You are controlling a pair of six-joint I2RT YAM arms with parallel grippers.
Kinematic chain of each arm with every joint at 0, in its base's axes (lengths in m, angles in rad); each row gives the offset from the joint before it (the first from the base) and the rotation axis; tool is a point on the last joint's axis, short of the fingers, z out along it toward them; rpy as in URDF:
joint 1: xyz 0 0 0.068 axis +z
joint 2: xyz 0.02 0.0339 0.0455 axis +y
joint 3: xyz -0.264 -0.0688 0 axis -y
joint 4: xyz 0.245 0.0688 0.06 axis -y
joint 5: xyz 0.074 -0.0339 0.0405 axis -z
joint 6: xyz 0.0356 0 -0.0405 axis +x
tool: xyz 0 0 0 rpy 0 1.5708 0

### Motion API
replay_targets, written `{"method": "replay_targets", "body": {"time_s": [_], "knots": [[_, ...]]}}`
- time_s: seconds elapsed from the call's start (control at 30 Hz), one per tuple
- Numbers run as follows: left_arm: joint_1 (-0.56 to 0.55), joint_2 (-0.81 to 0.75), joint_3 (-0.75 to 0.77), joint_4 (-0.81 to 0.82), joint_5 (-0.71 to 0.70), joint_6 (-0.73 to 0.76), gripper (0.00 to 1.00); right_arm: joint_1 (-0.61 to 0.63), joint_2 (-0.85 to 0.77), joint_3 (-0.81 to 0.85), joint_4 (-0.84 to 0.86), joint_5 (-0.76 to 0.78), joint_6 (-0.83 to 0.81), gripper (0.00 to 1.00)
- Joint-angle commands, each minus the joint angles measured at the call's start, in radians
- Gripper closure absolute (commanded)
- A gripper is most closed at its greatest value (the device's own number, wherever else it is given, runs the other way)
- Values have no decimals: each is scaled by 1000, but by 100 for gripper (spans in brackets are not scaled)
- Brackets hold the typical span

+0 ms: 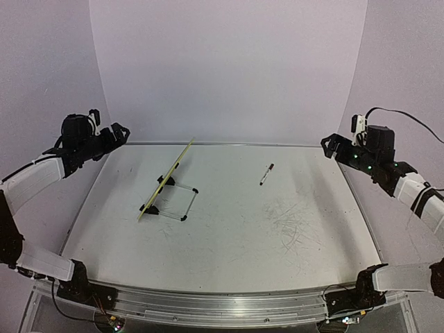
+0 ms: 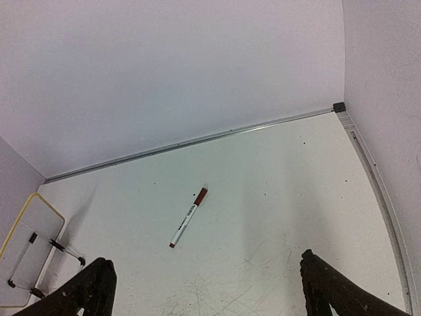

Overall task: Write a sentence on the whiteboard
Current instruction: Adjust the whiteboard stand at the center of the board.

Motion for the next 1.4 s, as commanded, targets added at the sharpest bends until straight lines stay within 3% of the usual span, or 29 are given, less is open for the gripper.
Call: {"method": "replay_targets", "body": {"time_s": [0.0, 0.5, 0.83, 1.17, 1.37], "knots": [[4, 52, 65, -84, 10, -26, 1, 9, 11, 24, 28, 28, 9, 2], [16, 153, -45, -316, -68, 23, 13, 9, 65, 28, 28, 6, 60, 2], [10, 263, -109, -323, -44, 11, 23, 11, 120, 44, 49, -122, 69, 2], [-53, 456, -29, -319, -90, 31, 30, 51, 167, 41, 53, -167, 78, 2], [-89, 496, -43, -316, -85, 36, 45, 84, 182, 48, 53, -156, 84, 2]]}}
